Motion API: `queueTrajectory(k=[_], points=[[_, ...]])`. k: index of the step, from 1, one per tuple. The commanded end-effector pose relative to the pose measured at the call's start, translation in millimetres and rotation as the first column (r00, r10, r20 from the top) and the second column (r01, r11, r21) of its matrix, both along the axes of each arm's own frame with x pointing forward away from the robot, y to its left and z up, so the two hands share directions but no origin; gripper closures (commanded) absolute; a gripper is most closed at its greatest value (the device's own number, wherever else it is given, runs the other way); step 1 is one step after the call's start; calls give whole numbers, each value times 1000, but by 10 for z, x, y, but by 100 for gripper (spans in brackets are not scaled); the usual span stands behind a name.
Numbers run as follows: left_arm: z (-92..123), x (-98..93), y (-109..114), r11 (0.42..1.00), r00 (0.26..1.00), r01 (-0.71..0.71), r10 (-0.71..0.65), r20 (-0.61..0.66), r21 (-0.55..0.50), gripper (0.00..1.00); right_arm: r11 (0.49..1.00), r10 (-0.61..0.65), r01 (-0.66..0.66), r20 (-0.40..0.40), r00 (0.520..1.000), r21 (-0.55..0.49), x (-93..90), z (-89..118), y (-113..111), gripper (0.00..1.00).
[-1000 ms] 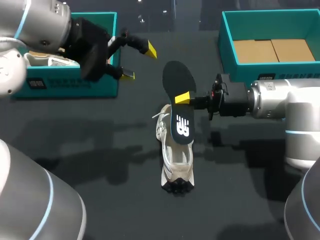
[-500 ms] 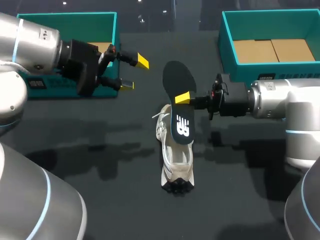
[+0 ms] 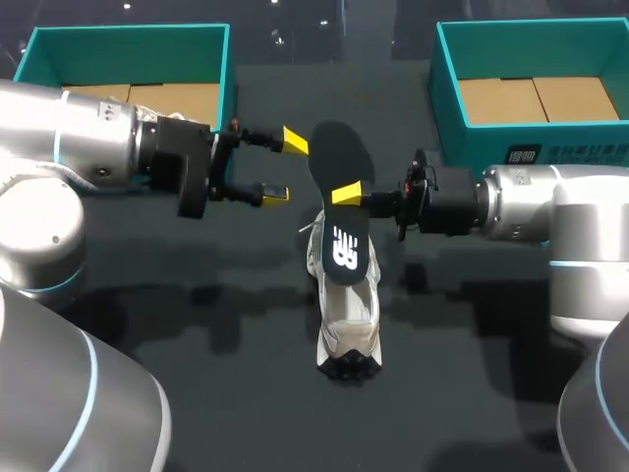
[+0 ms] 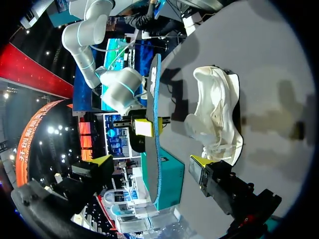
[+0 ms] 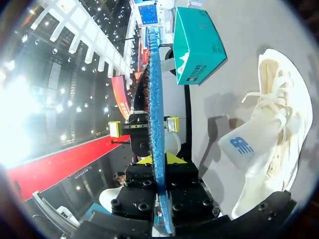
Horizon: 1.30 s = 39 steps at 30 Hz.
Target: Take the shoe out of the shoebox, open the shoe tongue, remove and reinsert the insole, then place the shoe into the shoebox
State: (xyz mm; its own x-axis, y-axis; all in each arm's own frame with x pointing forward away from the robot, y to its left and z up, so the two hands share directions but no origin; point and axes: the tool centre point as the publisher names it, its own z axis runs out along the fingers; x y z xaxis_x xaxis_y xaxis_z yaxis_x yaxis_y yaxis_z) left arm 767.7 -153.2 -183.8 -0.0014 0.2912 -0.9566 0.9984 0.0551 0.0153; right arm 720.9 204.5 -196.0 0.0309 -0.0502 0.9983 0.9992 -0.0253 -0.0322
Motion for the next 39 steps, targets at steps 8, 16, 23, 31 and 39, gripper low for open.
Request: queueTrajectory(k=[8,16,23,31,39], points=[[-130,67,-277,994,999,-14,11,-31,-110,33,999,-38,38,-3,999,39,-87,16,93,100],[-184,15,-398,986,999,-24,17,-39,-168,47,997,-49,50,-11,999,53,-71,23,124,100],[-212,0,-484,981,999,-38,31,-38,-188,56,997,-54,55,-12,998,50,-68,36,140,100],[-214,21,-547,980,999,-52,49,-21,-192,64,998,-39,40,-23,999,42,-72,44,167,100],[-214,22,-593,980,999,-53,52,-14,-192,69,999,-31,32,-35,999,39,-68,41,221,100]])
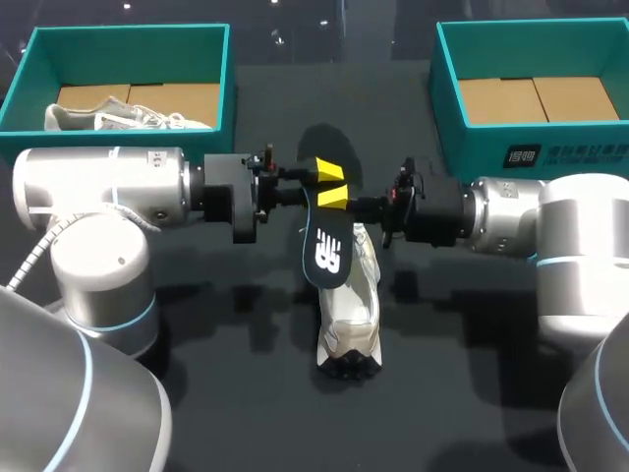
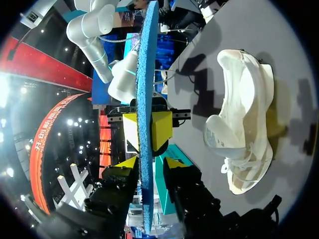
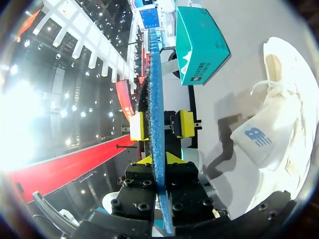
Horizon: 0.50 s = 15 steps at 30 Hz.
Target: Take the shoe out of the shoebox, open the shoe tongue, remove and reinsert the insole, then place the shoe into the shoebox
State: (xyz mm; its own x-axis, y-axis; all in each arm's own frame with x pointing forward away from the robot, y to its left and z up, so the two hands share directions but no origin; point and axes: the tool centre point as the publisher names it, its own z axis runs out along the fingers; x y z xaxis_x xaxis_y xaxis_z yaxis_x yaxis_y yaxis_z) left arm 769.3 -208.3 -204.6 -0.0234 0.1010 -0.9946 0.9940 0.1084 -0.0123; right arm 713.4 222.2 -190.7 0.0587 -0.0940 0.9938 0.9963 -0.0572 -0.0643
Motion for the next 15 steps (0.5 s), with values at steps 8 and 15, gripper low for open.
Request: queueTrajectory(k=[8,15], points=[[-22,-27,-96,1000,1000,6,-6,10,5,100,1000,-4,4,-13,1000,-2,19,-43,34,100],[-54,-32,-77,1000,1000,-3,3,6,12,100,999,-33,33,-13,999,-4,26,-53,-183,28]])
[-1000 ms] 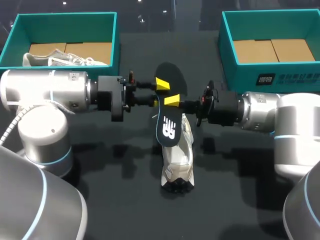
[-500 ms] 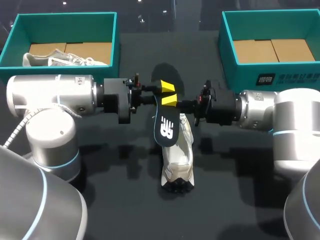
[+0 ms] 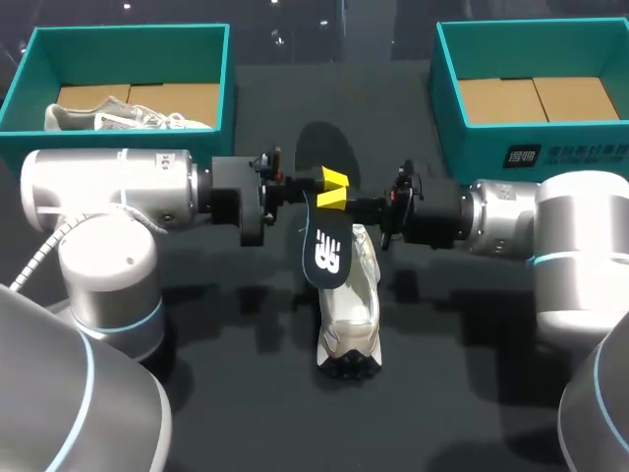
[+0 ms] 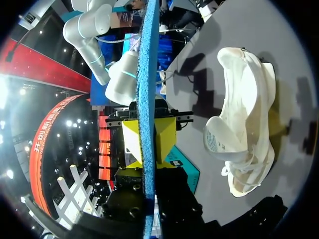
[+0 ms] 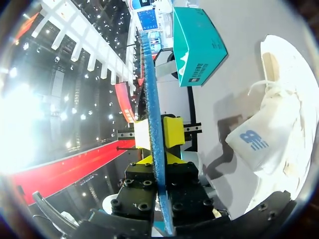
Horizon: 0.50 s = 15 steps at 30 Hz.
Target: Take the shoe out of the shoebox, open the shoe tongue, remove and reinsert the insole, then place the shoe into the shoebox
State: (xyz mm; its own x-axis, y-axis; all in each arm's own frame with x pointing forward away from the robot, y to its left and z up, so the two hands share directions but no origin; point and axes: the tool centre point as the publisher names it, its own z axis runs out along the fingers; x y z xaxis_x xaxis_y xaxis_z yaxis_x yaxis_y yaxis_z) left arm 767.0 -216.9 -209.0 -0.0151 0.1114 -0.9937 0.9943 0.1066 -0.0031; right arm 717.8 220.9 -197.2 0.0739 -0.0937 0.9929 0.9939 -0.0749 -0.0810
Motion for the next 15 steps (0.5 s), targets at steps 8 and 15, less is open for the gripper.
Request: queueTrajectory(k=[8,15], points=[[65,-43,184,1000,999,-18,18,-31,1,100,998,-45,48,68,997,-42,-59,33,-496,0],[171,-172,307,1000,995,19,-20,-98,-9,100,995,48,-32,163,985,-98,-42,-162,-826,0]])
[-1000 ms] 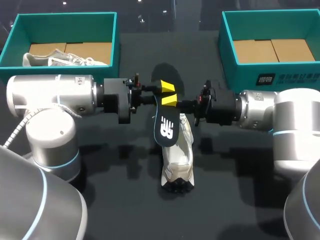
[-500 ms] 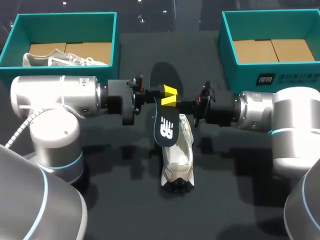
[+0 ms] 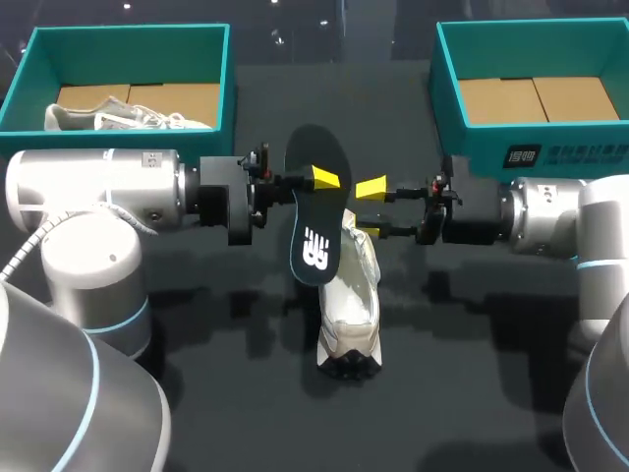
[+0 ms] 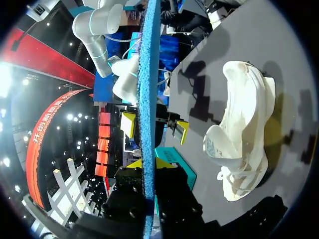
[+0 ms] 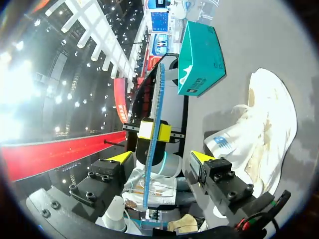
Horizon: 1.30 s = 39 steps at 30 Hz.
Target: Take the shoe out of the shoebox, open the shoe tongue, remove and reinsert the insole, then place the shoe into the shoebox
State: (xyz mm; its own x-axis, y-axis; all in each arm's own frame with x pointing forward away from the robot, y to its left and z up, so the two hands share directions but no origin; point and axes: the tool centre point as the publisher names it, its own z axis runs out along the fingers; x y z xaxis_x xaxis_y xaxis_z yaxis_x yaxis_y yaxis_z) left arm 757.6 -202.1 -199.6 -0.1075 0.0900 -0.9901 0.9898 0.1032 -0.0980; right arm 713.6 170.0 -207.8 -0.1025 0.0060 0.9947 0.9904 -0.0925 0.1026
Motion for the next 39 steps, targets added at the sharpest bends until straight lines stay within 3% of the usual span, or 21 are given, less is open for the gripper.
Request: queueTrajectory(k=[1,12,16,21,23,37,39], points=[[89,-103,177,999,1000,2,-3,24,39,100,998,58,-58,-13,998,-1,0,-56,-318,0],[93,-129,161,999,1000,14,-14,7,53,100,998,58,-58,-13,998,-1,0,-56,-318,0],[107,-239,134,996,992,77,-71,-108,52,100,978,134,-96,202,970,-187,-64,28,-407,0],[130,-402,128,988,945,154,-146,-291,3,100,921,252,-106,368,895,-374,-115,62,-492,0],[151,-458,140,984,926,176,-168,-338,-8,100,861,335,-142,336,880,-488,-140,-22,-502,0],[176,-491,131,982,915,191,-180,-361,-6,100,861,335,-142,336,880,-488,-140,-22,-502,0],[208,-566,126,978,897,207,-193,-398,-8,100,805,423,-132,403,812,-578,-197,-29,-501,0]])
